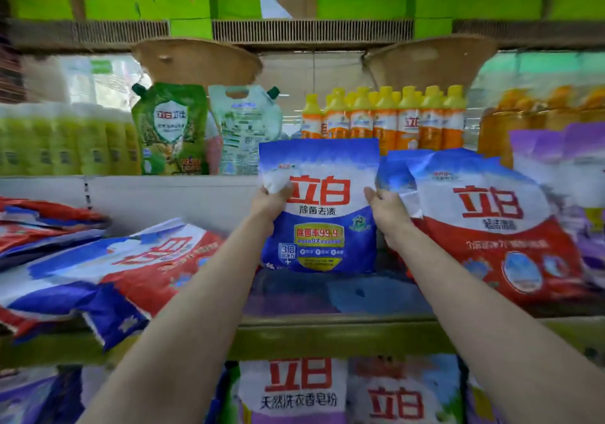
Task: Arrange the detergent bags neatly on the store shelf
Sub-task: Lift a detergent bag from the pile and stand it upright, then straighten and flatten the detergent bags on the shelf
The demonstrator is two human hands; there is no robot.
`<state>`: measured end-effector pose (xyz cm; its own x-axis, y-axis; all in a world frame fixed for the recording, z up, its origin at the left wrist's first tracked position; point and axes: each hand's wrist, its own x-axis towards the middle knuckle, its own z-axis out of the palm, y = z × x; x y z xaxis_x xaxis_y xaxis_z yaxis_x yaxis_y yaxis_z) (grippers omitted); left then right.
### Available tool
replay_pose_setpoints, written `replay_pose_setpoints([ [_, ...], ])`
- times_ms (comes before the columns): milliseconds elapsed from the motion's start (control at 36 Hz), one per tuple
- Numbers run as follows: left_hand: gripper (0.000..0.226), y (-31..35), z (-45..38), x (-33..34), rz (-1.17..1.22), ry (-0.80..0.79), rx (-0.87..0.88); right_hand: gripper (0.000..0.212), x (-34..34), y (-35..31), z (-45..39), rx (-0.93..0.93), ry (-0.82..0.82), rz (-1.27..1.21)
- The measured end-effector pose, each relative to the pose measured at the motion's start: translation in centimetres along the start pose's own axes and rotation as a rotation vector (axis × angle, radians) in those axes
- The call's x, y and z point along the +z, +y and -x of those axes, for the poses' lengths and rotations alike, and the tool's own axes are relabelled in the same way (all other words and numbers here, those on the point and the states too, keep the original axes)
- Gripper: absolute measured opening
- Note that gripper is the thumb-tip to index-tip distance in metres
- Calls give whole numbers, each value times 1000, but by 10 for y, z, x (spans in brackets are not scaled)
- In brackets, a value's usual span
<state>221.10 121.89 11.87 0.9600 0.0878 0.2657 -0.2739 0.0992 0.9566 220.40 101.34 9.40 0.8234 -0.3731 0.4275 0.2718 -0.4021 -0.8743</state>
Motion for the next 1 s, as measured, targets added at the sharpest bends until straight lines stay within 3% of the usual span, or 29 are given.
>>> replay_pose_setpoints([
  [111, 42, -4, -6, -1, -196, -47, -50, 29, -1, -18, 26, 57, -175, -35],
  [194, 42, 1, -8, -8, -310, -89, -133, 62, 0, -17, 30, 44, -291, 36],
  [278, 22, 3, -2, -10, -375, -146, -161, 77, 2, -17, 30, 11, -181, 325],
  [361, 23, 3, -3, -13, -369, -154, -139, 78, 7, -16, 30, -33, -57, 484],
  [556, 34, -5, 1, -16, -421, 18, 16, 46, 14, -29, 28, -216, 117, 626],
  [667, 19, -1, 4, -28, -529, -42, -2, 65, 13, -29, 27, -227, 146, 720],
  [778, 29, 11, 1, -51, -628, -7, 42, 26, 26, -39, 39, -472, 256, 898],
  [1000, 26, 44, 13, -112, -812, 116, 126, 23, 98, -71, 60, -729, -94, 798],
])
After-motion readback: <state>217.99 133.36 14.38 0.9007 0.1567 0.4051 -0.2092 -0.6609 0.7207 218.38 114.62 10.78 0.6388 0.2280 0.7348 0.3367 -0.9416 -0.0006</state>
